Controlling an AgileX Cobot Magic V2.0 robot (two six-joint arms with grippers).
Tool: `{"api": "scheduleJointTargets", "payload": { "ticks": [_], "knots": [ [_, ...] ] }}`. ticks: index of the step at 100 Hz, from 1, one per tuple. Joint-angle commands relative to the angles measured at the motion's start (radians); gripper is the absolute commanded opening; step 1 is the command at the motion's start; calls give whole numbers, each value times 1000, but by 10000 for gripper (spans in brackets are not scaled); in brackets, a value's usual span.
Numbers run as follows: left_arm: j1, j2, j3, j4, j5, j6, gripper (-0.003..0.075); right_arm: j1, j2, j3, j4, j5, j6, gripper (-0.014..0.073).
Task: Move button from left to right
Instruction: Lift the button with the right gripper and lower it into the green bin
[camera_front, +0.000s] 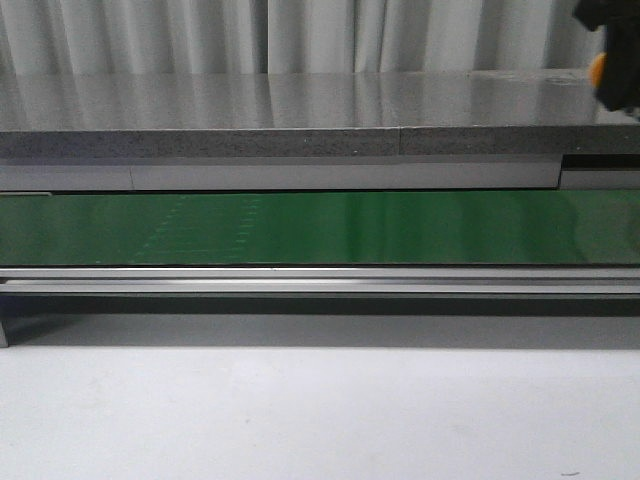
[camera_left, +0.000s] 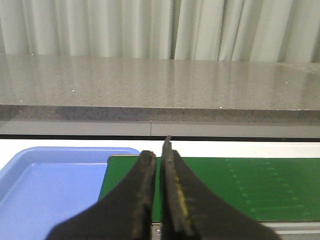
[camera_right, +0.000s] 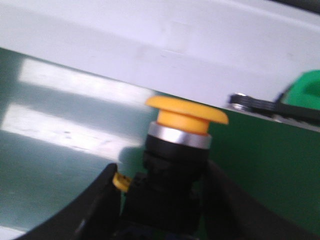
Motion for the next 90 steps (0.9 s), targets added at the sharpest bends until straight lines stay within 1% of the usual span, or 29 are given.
{"api": "scheduleJointTargets", "payload": {
  "ticks": [1,11,20,38,69,90],
  "knots": [
    [-7,10,-28,-14,-79,1,5,-99,-45,-34,-47,-13,-10,216],
    [-7,10,-28,-14,-79,1,5,-213,-40,-34,-62,-23,-10,216],
    [-7,10,-28,-14,-79,1,5,-300,-33,-34,-62,-68,-10,216],
    [-7,10,-28,-14,-79,1,5,-402,5,-34,-67,-157,-10,216],
    [-7,10,-28,-14,-79,1,5,-483,180,-34,-89,-203,-10,216],
    [-7,10,-28,-14,-79,1,5,-491,282,-34,-89,-183,-10,216]
  ]
}}
